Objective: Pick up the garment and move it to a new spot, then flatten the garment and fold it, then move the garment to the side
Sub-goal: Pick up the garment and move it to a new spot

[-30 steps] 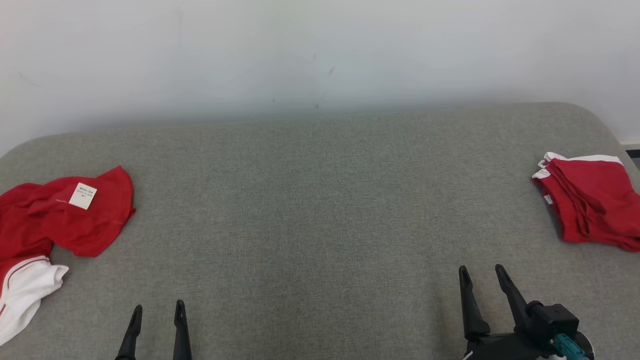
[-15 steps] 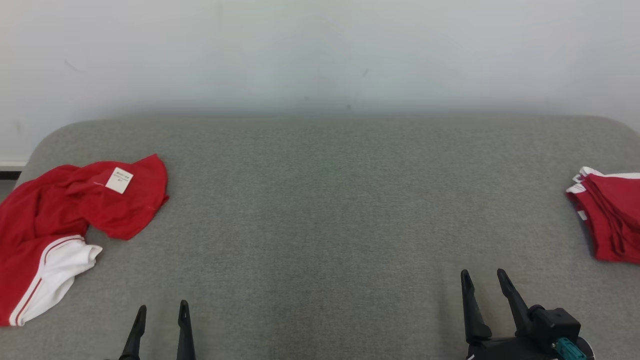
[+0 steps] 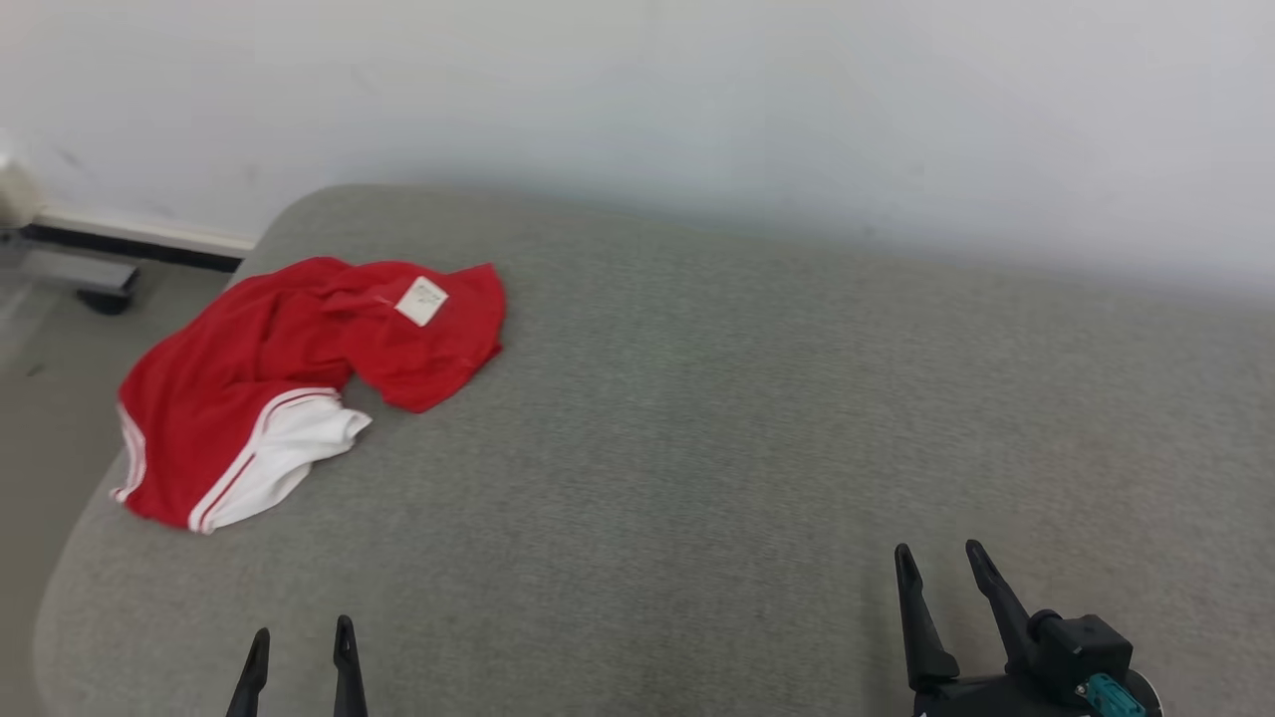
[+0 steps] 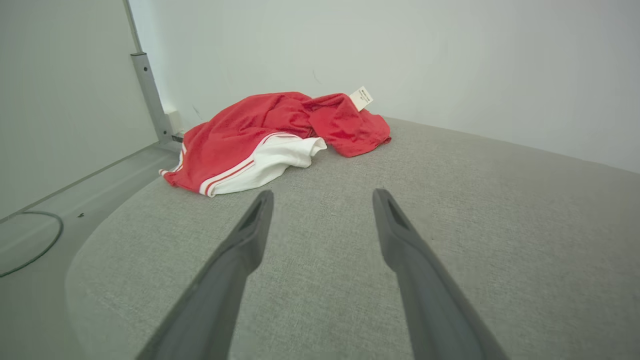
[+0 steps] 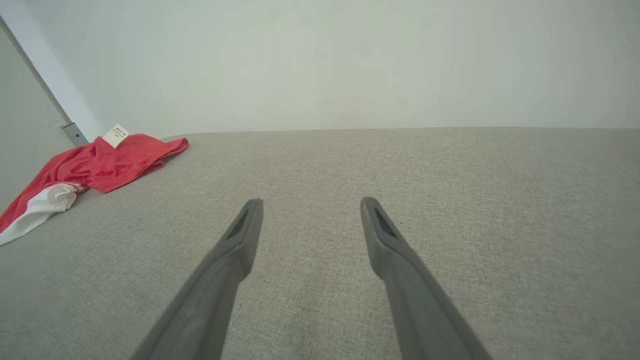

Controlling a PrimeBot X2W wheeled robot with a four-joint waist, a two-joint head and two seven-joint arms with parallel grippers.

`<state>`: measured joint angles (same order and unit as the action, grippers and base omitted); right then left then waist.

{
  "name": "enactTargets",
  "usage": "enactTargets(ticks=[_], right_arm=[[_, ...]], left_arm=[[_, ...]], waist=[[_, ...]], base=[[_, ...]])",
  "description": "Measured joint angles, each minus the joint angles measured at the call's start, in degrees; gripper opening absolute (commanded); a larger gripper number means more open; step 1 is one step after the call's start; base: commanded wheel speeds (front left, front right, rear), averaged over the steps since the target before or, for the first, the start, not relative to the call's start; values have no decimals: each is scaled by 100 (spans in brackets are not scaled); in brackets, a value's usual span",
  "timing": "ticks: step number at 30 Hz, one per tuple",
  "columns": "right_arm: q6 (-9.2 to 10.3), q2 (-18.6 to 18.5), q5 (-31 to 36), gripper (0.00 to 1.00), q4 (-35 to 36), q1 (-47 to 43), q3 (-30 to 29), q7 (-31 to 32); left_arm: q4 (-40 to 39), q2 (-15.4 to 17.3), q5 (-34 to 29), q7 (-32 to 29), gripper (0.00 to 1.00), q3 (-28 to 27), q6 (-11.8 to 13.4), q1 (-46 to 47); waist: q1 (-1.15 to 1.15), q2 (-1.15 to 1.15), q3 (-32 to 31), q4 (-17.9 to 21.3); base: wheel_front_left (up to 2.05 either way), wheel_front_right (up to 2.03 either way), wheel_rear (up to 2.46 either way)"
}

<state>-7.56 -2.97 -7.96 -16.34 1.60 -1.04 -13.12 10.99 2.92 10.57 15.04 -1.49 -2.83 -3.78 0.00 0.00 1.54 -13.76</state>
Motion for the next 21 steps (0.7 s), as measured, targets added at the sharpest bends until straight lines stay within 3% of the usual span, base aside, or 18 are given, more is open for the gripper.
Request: enactTargets(ticks=[12, 21], right_arm=[[0, 0, 22, 100, 18, -1, 66, 36], [0, 2, 7, 100, 29, -57, 125, 75]], left_arm=[[25, 1, 52, 0, 100, -54, 38, -118], [83, 0, 197, 0, 100, -79, 73, -175]], waist=[[0, 0, -29, -900], [0, 0, -52, -1170]], base=[[0, 0, 0], [0, 0, 0]])
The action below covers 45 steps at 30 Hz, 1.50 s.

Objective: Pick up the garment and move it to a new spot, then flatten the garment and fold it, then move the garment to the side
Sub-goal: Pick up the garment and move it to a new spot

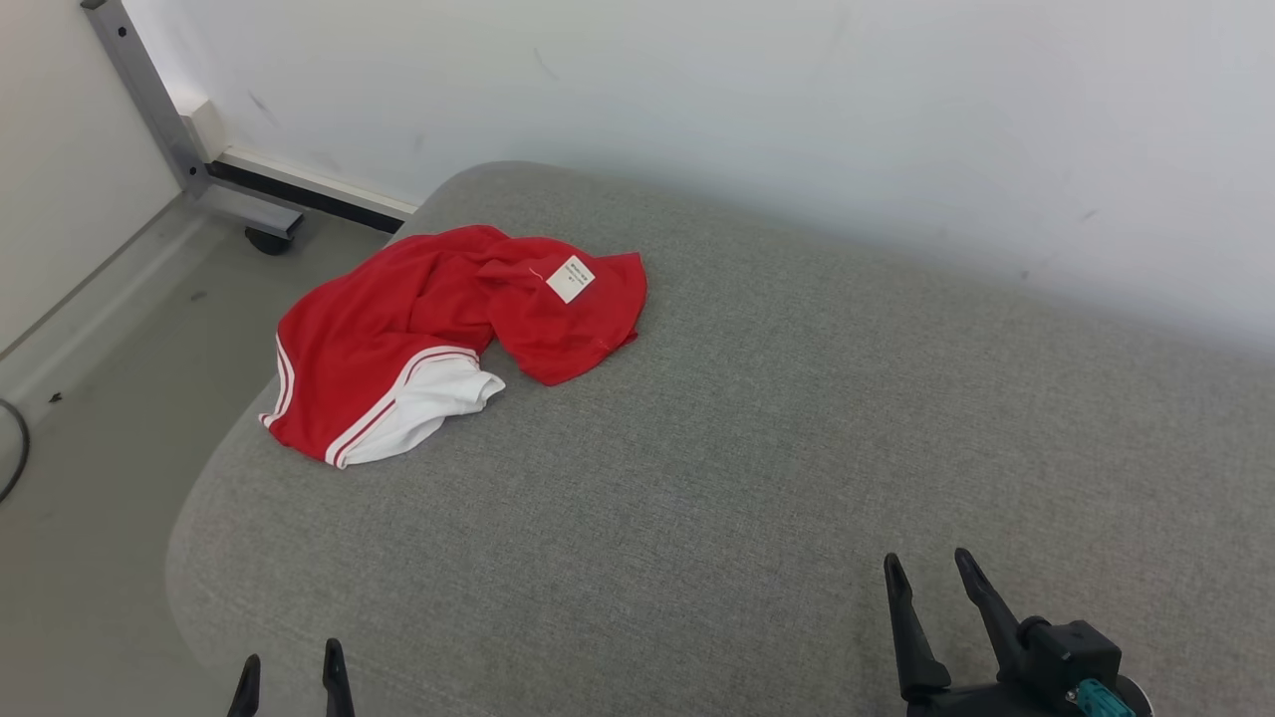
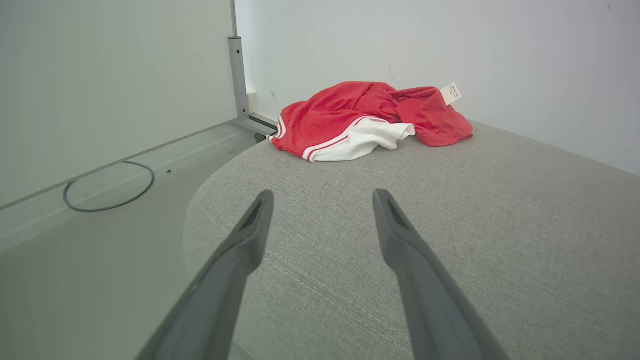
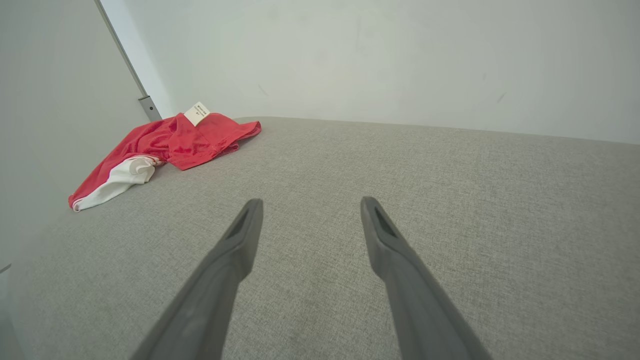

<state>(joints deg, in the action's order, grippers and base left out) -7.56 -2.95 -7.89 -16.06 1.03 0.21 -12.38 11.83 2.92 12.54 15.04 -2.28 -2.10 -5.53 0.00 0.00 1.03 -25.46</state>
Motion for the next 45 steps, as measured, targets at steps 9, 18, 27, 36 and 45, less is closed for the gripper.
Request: enactTargets(ticks=[9, 18, 27, 36, 45], right_arm=[[0, 0, 210, 100, 304, 18, -13, 188], [0, -34, 495, 100, 805, 332, 291, 549], [1, -276, 552, 100, 1511, 501, 416, 884], [1, -325, 581, 100, 2125, 427, 442, 985], [1, -346, 605, 100, 2694, 360, 399, 1095]], left_arm=[[564, 0, 238, 1, 100, -46, -205, 1066], [1993, 226, 917, -99, 100, -516, -346, 3028], [3389, 995, 1627, -898, 100, -1022, -403, 4940], [4281, 1802, 1828, -1667, 100, -1239, -225, 5703], [5022, 1952, 1906, -2295, 100, -1290, 378, 6338]], waist=[[0, 0, 195, -52], [0, -1, 735, 150], [1, -1, 1587, 754], [1, -2, 2205, 1638], [1, -1, 2945, 2169]], base=[[0, 0, 0], [0, 0, 0], [0, 0, 0], [0, 0, 0], [0, 0, 0]])
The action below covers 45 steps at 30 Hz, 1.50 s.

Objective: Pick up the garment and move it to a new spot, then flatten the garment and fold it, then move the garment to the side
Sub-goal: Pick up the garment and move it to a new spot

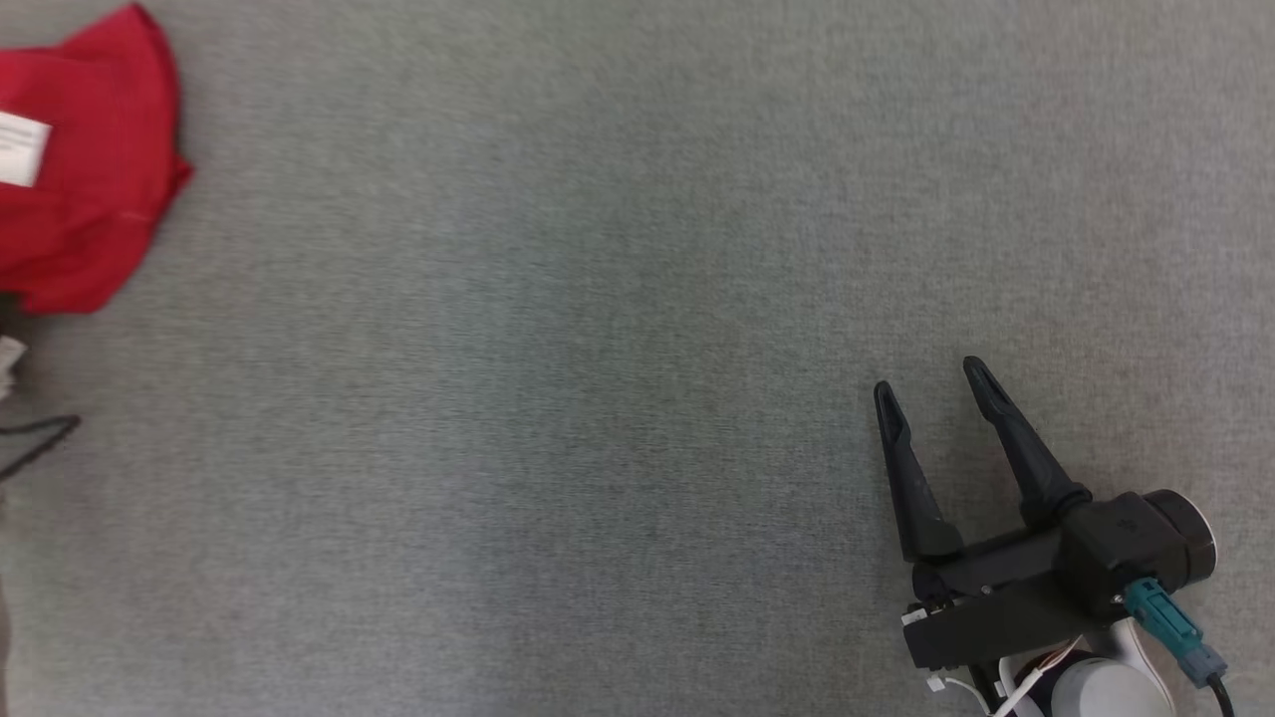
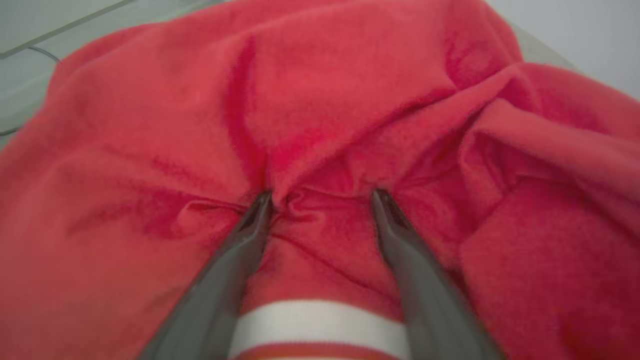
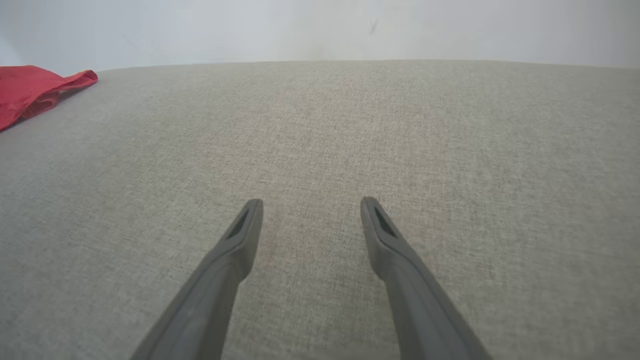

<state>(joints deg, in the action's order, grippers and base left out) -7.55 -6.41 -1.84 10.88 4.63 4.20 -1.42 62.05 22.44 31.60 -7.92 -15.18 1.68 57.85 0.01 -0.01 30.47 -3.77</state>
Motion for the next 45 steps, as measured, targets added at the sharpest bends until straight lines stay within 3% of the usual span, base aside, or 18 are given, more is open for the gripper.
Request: enactTargets(ticks=[5, 6, 7, 8, 22, 27, 34, 45], right_arm=[[0, 49, 0, 100, 46, -3, 16, -11], [-1, 57, 0, 100, 48, 5, 23, -20], [-1, 65, -2, 100, 40, 13, 27, -44], [-1, 71, -7, 100, 18, 26, 46, -63], [0, 187, -297, 100, -950, 383, 444, -472], [0, 261, -495, 100, -1378, 449, 559, -711], [0, 326, -720, 100, -1998, 464, 560, -1085], [0, 339, -946, 100, -2236, 291, 422, -1272]], left_arm=[[160, 105, 16, -193, 100, 0, 187, 233], [182, 137, 18, -260, 40, 9, 191, 259], [193, 161, 19, -312, 13, 12, 191, 274], [197, 185, 16, -335, 0, 35, 189, 277], [-377, 309, -172, -671, 0, 425, -49, -82], [-1224, 520, -323, -737, 0, 582, -177, -164], [-2838, 608, -245, -1334, 0, 805, -523, -406], [-5112, -86, 88, -2296, 0, 1493, -578, -506]], waist=[[-2, 2, 333, 159], [-2, 2, 378, 181], [-3, 3, 410, 200], [-3, 3, 421, 214], [-1, 0, -283, 128], [-1, 1, -724, 131], [-2, 1, -1451, 196], [-2, 2, -2255, 532]], base=[[0, 0, 0], [0, 0, 0], [0, 0, 0], [0, 0, 0], [0, 0, 0], [0, 0, 0], [0, 0, 0], [0, 0, 0]])
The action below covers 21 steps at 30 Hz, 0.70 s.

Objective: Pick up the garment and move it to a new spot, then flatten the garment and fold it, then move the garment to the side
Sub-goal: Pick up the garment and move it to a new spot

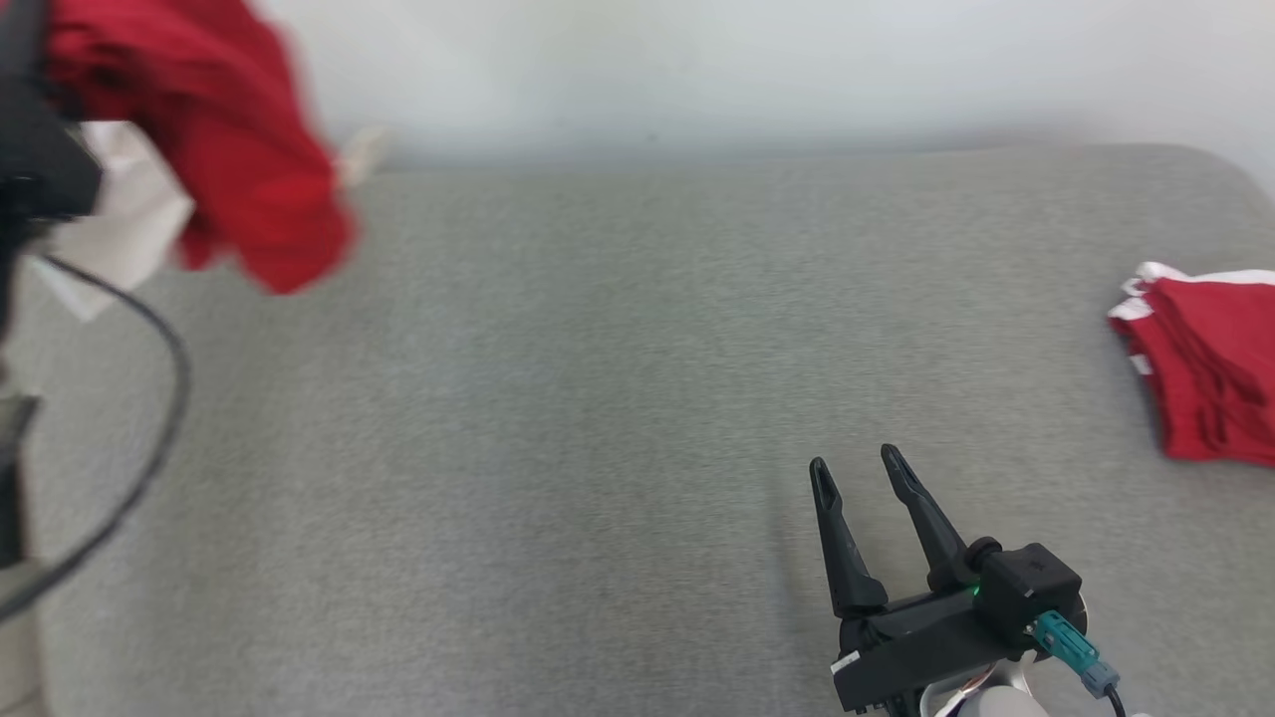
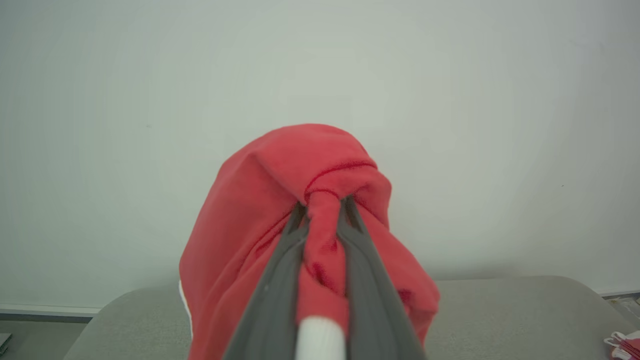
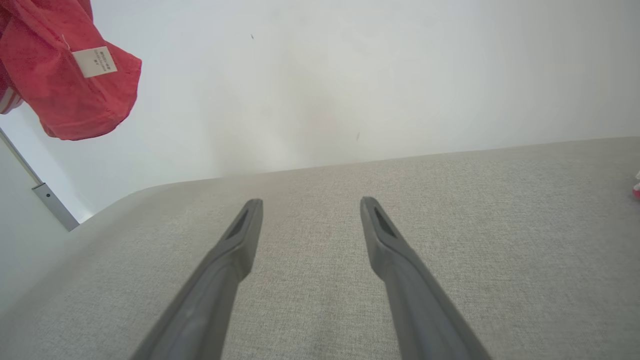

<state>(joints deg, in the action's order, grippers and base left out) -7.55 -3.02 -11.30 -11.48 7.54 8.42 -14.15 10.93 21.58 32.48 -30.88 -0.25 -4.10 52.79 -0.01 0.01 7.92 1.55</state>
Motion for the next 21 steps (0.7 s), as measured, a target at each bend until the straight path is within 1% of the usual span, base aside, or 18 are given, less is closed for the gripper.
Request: enactTargets(ticks=[5, 6, 7, 8, 12, 16, 19, 21], right_arm=[[0, 2, -21, 100, 15, -52, -66, -24], [0, 2, -21, 100, 15, -52, -66, -24], [0, 0, -24, 100, 36, -67, -103, -33], [0, 0, -24, 100, 36, -67, -103, -33], [0, 2, -49, 100, 33, -87, -90, -51], [0, 2, -92, 100, 59, -94, -137, -56], [0, 1, -92, 100, 75, -101, -155, -58], [0, 3, -91, 100, 88, -101, -170, -59]], left_arm=[[-716, -444, 193, -199, 0, 405, -47, -124], [-716, -444, 193, -199, 0, 405, -47, -124], [-895, -594, 221, -194, 0, 519, -45, -205], [-895, -594, 221, -194, 0, 519, -45, -205], [-1111, -985, 291, -23, 0, 742, 8, -645], [-1102, -1393, 388, 211, 0, 951, 70, -1365], [-787, -1559, 394, 481, 0, 1051, 160, -1854], [-486, -1648, 452, 731, 0, 1139, 158, -2155]], waist=[[0, 0, -140, 362], [0, 0, -140, 362], [0, 0, -170, 515], [0, 0, -170, 515], [0, -1, -186, 821], [0, 0, -165, 1128], [0, 0, -125, 1334], [1, 0, -92, 1456]], base=[[0, 0, 0], [0, 0, 0], [0, 0, 0], [0, 0, 0], [0, 0, 0], [0, 0, 0], [0, 0, 0], [0, 0, 0]])
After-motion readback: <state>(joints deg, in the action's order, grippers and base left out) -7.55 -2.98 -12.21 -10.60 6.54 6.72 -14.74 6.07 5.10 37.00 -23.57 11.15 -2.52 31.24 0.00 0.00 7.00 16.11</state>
